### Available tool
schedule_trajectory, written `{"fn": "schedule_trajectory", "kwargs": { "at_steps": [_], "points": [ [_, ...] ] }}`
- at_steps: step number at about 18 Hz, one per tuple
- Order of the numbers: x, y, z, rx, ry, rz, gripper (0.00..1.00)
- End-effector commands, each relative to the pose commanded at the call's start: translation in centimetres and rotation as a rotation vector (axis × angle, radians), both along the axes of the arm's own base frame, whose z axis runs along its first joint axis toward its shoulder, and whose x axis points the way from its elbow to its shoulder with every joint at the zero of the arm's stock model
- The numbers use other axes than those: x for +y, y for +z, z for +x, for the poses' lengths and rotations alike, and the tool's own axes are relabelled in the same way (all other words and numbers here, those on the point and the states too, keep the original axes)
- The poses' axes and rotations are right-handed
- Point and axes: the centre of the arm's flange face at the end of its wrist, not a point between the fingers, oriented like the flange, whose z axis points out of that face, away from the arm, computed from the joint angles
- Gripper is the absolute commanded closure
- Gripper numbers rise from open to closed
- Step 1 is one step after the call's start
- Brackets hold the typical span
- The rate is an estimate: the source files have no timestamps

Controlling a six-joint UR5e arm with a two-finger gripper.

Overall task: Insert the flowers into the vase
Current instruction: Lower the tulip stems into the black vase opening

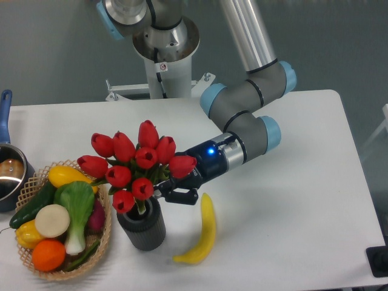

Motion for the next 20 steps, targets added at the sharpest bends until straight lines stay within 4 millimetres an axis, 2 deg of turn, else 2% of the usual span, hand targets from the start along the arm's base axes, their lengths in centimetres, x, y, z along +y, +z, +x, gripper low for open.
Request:
{"fn": "schedule_trajectory", "kwargs": {
  "at_steps": [20],
  "points": [
    [0.6,-2.9,0.4,-0.009,-0.006,-0.024,0.81]
  ]
}}
